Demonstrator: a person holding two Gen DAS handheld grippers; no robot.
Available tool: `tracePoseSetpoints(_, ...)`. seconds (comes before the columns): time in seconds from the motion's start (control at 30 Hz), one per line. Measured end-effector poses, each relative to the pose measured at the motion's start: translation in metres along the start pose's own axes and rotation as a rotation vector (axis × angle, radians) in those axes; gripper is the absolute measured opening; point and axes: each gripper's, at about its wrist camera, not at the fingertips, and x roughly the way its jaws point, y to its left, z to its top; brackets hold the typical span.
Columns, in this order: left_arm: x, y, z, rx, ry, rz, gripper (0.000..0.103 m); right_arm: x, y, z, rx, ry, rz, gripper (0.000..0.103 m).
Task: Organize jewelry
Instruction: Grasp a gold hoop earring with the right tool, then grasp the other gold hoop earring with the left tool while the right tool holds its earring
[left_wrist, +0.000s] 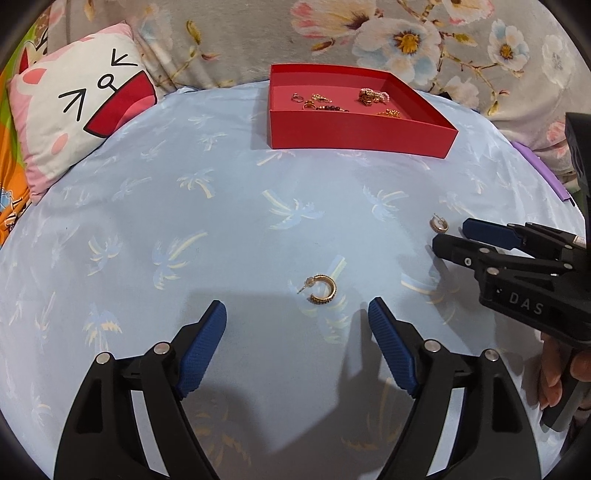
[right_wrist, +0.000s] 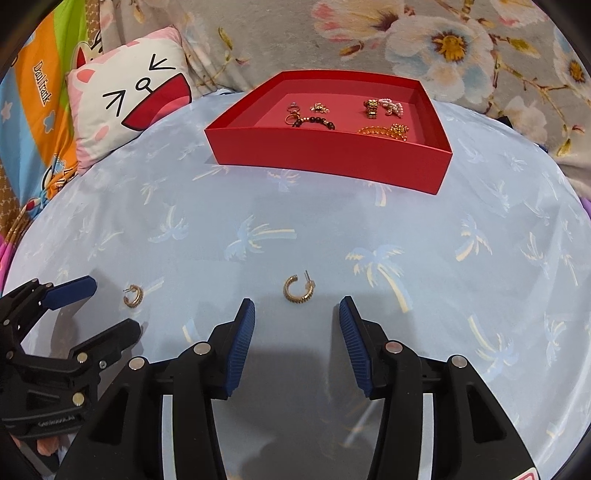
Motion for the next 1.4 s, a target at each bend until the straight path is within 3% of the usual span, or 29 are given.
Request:
tracePoseSetpoints(0.2, 0.001, 0.001, 0.001, -0.002, 0.0, -0.006, 0.077, 0.007, 0.0, 0.009, 0.003, 0.002, -0.008, 0.036)
tracePoseSetpoints(0.4, 0.001, 0.001, 0.002, 0.001, 0.0, -0.014, 0.076, 0.009, 0.004, 0.011, -0.023, 0.002, -0.021, 0.016)
tracePoseSetpoints(1.13, 0.002, 0.001, 0.002, 0.0, -0.001, -0.01, 0.073, -0.005, -0.008, -0.006, 0.02, -0.002, -0.001, 0.016)
tracePoseSetpoints(1.4, 0.005, 0.001, 0.009, 0.003, -0.007, -0.011, 0.058, -0.011, -0.013, -0.012, 0.04, -0.001, 0.0, 0.016)
